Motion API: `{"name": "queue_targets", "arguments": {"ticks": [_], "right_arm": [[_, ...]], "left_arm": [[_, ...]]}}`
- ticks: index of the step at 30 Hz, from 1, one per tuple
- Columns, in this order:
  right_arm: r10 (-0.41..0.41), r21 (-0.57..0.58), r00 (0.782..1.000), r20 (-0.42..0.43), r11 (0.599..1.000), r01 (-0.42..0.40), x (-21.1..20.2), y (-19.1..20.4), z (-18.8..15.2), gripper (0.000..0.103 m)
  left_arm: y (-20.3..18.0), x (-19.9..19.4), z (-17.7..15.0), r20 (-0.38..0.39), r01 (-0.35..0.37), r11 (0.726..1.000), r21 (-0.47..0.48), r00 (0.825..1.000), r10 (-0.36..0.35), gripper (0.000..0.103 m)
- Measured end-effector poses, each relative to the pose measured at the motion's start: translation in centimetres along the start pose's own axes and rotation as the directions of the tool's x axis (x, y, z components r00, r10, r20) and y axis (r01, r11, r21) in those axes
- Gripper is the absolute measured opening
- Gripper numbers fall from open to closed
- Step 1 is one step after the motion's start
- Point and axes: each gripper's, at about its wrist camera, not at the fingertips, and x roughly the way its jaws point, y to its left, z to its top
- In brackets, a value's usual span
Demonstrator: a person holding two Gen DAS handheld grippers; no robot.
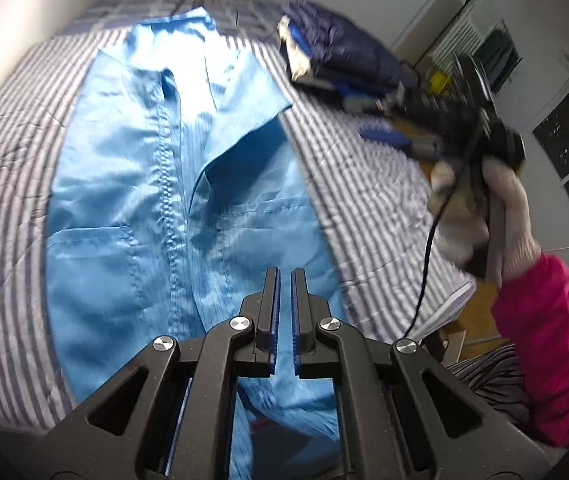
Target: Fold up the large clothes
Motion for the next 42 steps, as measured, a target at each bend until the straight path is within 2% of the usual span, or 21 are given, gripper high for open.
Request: {"name": "queue_targets", "arguments": {"ticks": [3, 10, 13, 14, 15, 16, 17, 18, 20, 23, 26, 29, 32, 35, 37, 38, 40, 41, 42], "right_arm": [[0.016, 0.033, 1.000, -0.017, 0.999, -0.016, 3.3, -1.5, 2.6, 0.058], [0.016, 0.095, 0.999, -0.048, 0.995, -0.011, 10.6, -4.7, 7.7, 0.058], [0.055, 0.107, 0.996, -0.069, 0.993, -0.047, 12.5, -5.3, 8.6, 0.058], [0.069, 0.099, 0.994, -0.080, 0.993, -0.061, 13.0, -5.2, 8.8, 0.054], [0.082, 0.079, 0.992, -0.101, 0.994, -0.074, 13.5, -4.9, 8.9, 0.023], [0.095, 0.055, 0.988, -0.121, 0.994, -0.089, 13.8, -4.5, 9.0, 0.005], [0.095, 0.043, 0.986, -0.138, 0.995, -0.090, 13.9, -4.2, 9.1, 0.003], [0.074, 0.033, 0.989, -0.127, 0.997, -0.070, 13.5, -3.9, 9.3, 0.002], [0.105, 0.017, 0.991, -0.088, 0.994, -0.104, 12.1, -3.6, 9.6, 0.002], [0.100, 0.021, 0.995, -0.020, 0.995, -0.100, 8.9, -3.0, 10.4, 0.002], [0.049, -0.037, 0.998, 0.039, 0.998, -0.048, 6.7, -1.4, 11.2, 0.002], [0.006, -0.106, 0.998, 0.067, 0.994, 0.001, 6.4, 1.2, 12.0, 0.001], [-0.024, -0.174, 0.998, 0.063, 0.984, 0.035, 7.8, 3.6, 12.3, 0.002], [-0.007, -0.201, 0.999, 0.031, 0.979, 0.014, 10.6, 5.7, 12.8, 0.002], [0.050, -0.228, 0.999, -0.004, 0.972, -0.049, 13.3, 7.3, 12.9, 0.003], [0.094, -0.248, 0.993, -0.065, 0.963, -0.107, 15.1, 8.2, 12.9, 0.004], [0.091, -0.276, 0.990, -0.109, 0.954, -0.118, 16.4, 9.0, 13.2, 0.009], [0.106, -0.273, 0.990, -0.097, 0.953, -0.129, 16.0, 8.8, 13.5, 0.016], [0.125, -0.261, 0.989, -0.074, 0.955, -0.141, 15.4, 8.2, 13.9, 0.028]], "left_arm": [[1.3, 1.9, 1.3, -0.025, -0.002, 1.000, -0.001, 1.000, 0.002, 0.001], [3.7, 5.0, 3.0, -0.069, 0.045, 0.996, -0.072, 0.996, -0.050, 0.001], [3.2, 6.5, 3.2, -0.098, 0.043, 0.998, -0.039, 0.994, -0.047, 0.001], [3.1, 6.8, 3.1, -0.106, 0.041, 0.999, -0.035, 0.993, -0.044, 0.001], [3.1, 7.3, 3.0, -0.119, 0.043, 0.998, -0.041, 0.992, -0.048, 0.001], [3.1, 7.9, 2.8, -0.131, 0.044, 0.998, -0.049, 0.990, -0.050, 0.001], [3.1, 8.4, 2.6, -0.143, 0.035, 0.998, -0.053, 0.989, -0.042, 0.001], [3.0, 8.9, 2.4, -0.153, 0.030, 0.998, -0.053, 0.988, -0.037, 0.001], [2.6, 9.9, 1.7, -0.183, 0.017, 0.999, -0.034, 0.983, -0.023, 0.001], [1.9, 11.2, 0.7, -0.218, 0.008, 1.000, -0.004, 0.976, -0.009, 0.001], [1.3, 11.9, 0.0, -0.236, 0.005, 1.000, 0.009, 0.972, -0.003, 0.001], [1.1, 12.0, -0.1, -0.237, 0.011, 1.000, 0.010, 0.971, -0.008, 0.001], [1.2, 11.7, 0.0, -0.233, 0.019, 1.000, 0.003, 0.972, -0.018, 0.001], [1.6, 11.1, -0.2, -0.229, 0.032, 0.999, -0.012, 0.973, -0.034, 0.001], [2.0, 10.5, -0.3, -0.225, 0.034, 0.999, -0.020, 0.974, -0.038, 0.001], [2.1, 10.2, -0.3, -0.221, 0.039, 0.999, -0.025, 0.974, -0.044, 0.001], [2.3, 9.2, -0.3, -0.204, 0.045, 0.999, -0.025, 0.978, -0.049, 0.001], [2.3, 9.0, -0.1, -0.198, 0.040, 0.999, -0.025, 0.979, -0.045, 0.001], [2.4, 8.5, 0.0, -0.193, 0.043, 0.999, -0.032, 0.980, -0.048, 0.001]]}}
